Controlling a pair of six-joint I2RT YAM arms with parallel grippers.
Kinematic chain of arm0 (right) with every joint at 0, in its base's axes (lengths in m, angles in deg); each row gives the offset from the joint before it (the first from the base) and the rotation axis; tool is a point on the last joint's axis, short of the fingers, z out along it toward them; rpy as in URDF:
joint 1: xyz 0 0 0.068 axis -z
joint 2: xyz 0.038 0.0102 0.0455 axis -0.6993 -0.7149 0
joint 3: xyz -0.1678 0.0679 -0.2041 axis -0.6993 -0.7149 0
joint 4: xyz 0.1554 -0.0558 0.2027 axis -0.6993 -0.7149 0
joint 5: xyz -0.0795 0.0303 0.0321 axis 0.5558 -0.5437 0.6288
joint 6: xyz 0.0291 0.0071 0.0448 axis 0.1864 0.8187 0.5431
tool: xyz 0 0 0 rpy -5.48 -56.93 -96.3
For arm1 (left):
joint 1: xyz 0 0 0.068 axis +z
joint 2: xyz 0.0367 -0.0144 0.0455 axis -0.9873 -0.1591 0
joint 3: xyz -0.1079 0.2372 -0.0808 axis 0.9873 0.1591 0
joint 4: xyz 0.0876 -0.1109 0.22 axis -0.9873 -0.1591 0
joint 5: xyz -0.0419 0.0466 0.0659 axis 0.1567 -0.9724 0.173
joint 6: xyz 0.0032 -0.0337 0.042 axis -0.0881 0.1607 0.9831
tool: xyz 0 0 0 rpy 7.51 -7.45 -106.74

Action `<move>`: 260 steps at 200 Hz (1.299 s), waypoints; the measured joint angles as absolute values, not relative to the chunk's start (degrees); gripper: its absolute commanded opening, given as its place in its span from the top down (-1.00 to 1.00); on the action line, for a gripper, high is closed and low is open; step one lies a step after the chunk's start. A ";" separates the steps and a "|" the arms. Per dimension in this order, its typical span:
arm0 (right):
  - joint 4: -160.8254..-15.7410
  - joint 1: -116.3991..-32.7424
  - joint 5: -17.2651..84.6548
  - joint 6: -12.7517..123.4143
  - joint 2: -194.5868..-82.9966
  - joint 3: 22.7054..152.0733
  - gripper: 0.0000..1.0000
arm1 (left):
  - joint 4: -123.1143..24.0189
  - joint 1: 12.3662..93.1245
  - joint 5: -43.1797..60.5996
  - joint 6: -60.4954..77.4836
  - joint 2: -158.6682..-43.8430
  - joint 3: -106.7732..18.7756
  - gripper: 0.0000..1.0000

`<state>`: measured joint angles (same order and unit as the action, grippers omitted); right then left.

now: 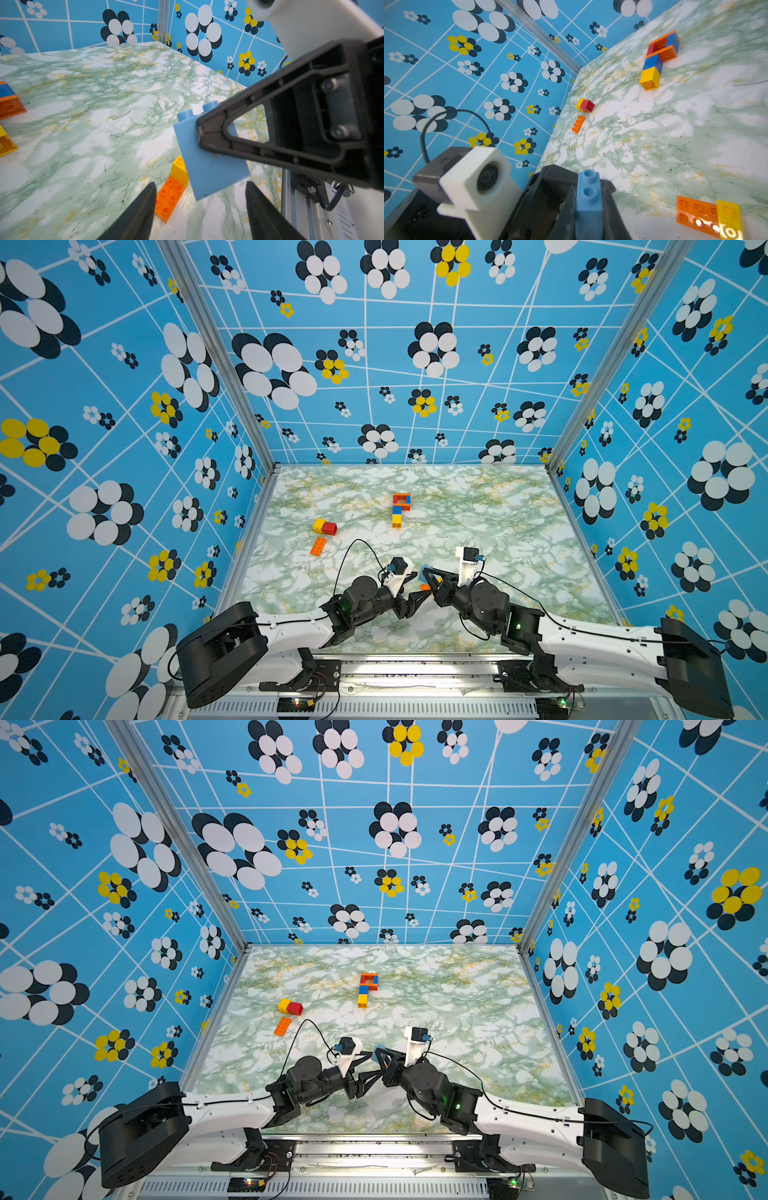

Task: Assemble the letter p with lego
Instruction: Adjust the lego brick.

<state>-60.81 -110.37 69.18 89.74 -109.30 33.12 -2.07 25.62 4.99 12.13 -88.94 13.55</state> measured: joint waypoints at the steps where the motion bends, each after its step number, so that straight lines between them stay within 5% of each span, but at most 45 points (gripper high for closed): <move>1: -60.74 -110.37 69.18 89.76 -109.32 33.07 1.00 | -2.03 25.62 4.99 12.15 -88.94 13.55 -0.32; 67: -58.60 -110.63 69.14 90.11 -110.29 32.13 1.00 | 0.36 25.62 5.04 11.61 -89.68 13.07 -0.12; 139: -57.16 -110.50 69.22 90.50 -112.47 32.13 1.00 | -2.94 25.67 4.60 12.02 -90.07 11.87 0.47; 189: -58.75 -110.47 69.09 90.81 -111.82 32.09 1.00 | -5.87 25.62 4.62 13.31 -89.57 11.17 0.55; 260: -70.62 -106.74 60.90 90.06 -103.05 32.77 0.35 | -10.70 25.32 9.19 17.55 -88.15 9.20 0.56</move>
<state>-70.62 -106.74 60.90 90.06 -103.05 32.77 -10.70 25.32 9.19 17.55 -88.15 9.20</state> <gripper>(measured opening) 0.284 0.365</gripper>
